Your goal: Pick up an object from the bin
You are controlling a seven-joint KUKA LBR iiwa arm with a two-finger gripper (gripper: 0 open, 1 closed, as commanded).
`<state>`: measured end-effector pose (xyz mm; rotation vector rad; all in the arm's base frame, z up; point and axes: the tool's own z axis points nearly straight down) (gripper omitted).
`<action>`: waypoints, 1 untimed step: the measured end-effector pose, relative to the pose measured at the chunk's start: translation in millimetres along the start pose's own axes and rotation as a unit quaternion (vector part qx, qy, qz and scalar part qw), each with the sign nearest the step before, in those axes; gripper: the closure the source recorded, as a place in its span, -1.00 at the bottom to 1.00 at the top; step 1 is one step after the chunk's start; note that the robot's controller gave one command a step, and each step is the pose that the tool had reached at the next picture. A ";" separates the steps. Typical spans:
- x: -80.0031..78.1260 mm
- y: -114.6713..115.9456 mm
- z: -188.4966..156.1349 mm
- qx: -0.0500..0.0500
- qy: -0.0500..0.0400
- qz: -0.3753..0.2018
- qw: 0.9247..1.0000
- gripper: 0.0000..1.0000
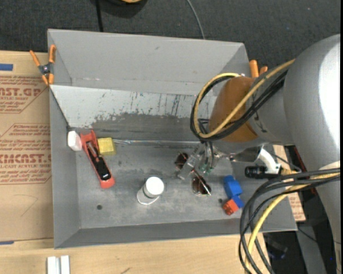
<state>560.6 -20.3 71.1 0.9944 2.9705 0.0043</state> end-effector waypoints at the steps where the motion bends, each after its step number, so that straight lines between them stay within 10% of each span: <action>1: 0.1 0.3 -3.2 0.000 0.000 0.000 1.000 1.00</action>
Offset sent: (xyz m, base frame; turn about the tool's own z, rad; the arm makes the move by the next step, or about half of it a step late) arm 0.0001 -0.0001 0.0871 0.0000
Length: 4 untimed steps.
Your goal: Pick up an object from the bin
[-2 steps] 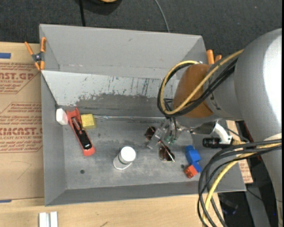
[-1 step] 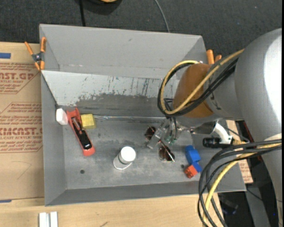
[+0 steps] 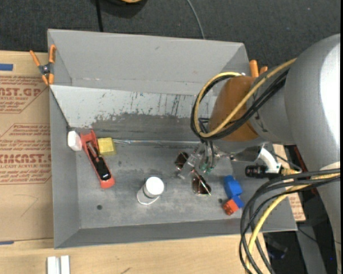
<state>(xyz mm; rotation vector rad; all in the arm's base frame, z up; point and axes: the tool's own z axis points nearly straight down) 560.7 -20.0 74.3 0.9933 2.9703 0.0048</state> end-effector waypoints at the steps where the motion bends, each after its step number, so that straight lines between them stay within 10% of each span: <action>1: 1.0 -0.7 -4.9 0.001 0.002 0.000 1.000 1.00; 4: -0.6 0.4 -70.0 0.000 0.000 0.000 1.000 1.00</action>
Offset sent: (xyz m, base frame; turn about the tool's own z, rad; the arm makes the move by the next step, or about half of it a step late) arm 0.0002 0.0001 0.0081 0.0000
